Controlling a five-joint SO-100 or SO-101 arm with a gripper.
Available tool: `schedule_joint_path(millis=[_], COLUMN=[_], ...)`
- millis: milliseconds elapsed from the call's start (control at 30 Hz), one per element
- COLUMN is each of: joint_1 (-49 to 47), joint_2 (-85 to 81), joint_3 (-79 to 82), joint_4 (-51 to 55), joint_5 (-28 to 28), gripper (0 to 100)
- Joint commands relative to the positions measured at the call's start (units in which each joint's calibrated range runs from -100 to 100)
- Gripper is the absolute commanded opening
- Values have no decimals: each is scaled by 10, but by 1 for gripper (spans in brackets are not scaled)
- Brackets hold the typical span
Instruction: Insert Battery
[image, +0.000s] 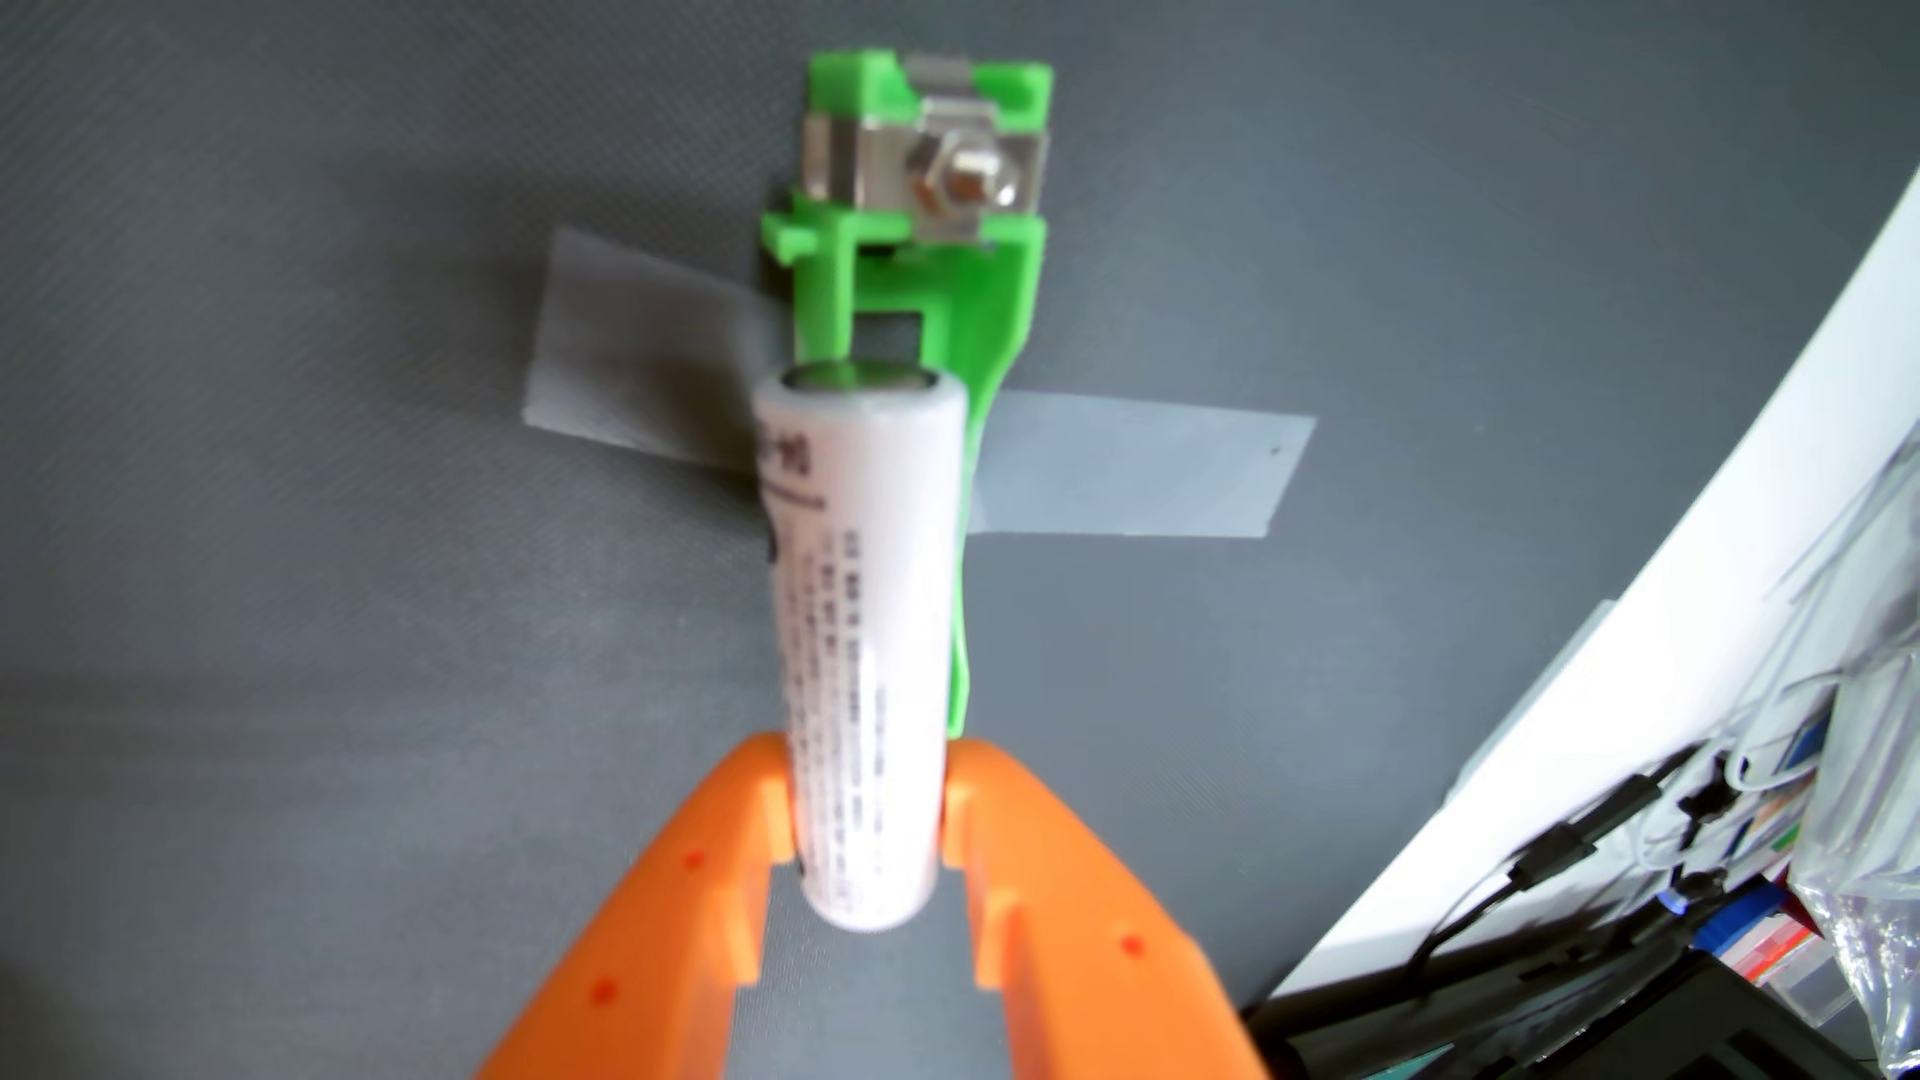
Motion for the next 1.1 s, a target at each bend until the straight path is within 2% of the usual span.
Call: schedule_joint_path(millis=[0, 1067], joint_1=[-4, -5], joint_2=[2, 45], joint_3=[-32, -54], joint_4=[-5, -4], joint_5=[2, -15], gripper=[1, 1])
